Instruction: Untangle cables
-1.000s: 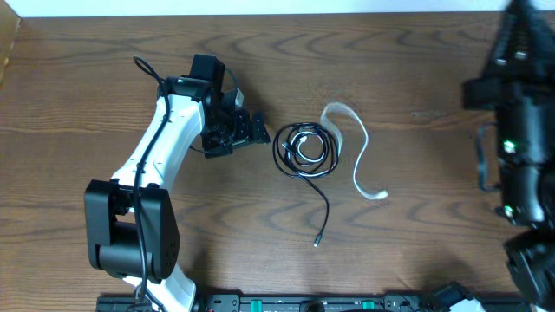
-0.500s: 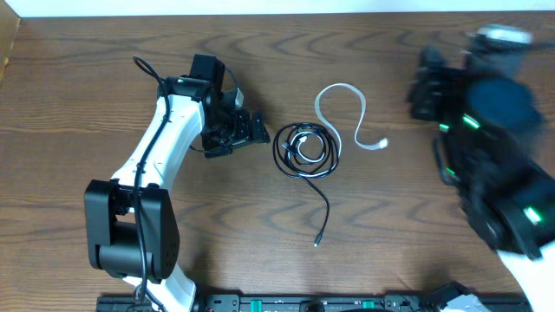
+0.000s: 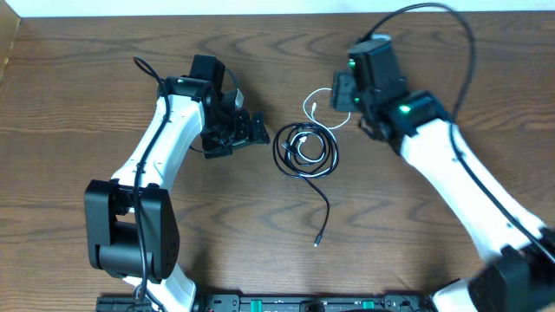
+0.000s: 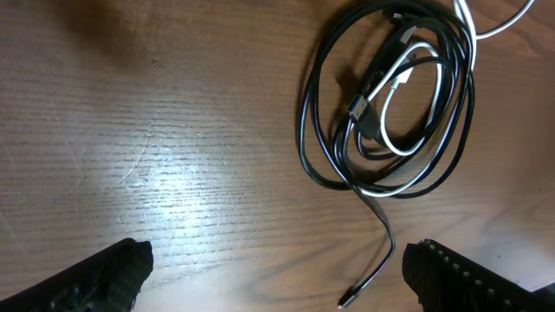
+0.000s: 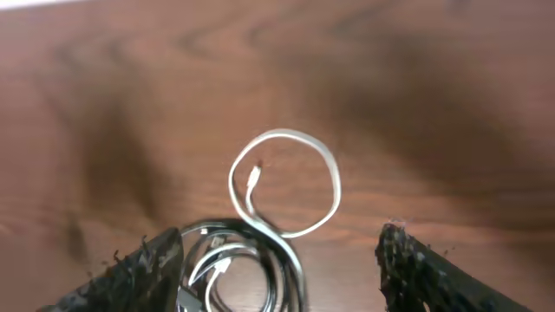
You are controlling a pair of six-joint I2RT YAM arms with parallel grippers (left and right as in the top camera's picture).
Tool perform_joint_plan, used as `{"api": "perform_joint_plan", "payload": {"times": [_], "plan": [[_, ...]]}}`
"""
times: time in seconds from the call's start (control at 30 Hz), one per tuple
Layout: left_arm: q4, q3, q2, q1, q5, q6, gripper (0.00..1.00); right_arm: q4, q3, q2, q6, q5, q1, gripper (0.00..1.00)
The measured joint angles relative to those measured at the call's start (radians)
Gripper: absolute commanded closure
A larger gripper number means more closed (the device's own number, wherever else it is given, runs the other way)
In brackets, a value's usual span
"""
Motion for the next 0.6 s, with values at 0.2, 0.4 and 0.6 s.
{"api": "perform_joint_plan", "payload": {"times": [0.2,0.4,0.6], "plan": [[-0.002,0.000,0.000,0.000,0.000,0.000,0.02,0.011,0.000,0.145,0.003,-0.142,0.000,0.35],[0.002,0.000,0.000,0.000,0.000,0.000,0.02,0.065,0.000,0.270,-0.004,-0.196,0.000,0.35],[0.003,0.000,0.000,0.000,0.000,0.000,0.03,0.192,0.000,0.322,-0.063,-0.212,0.000,0.37]]}}
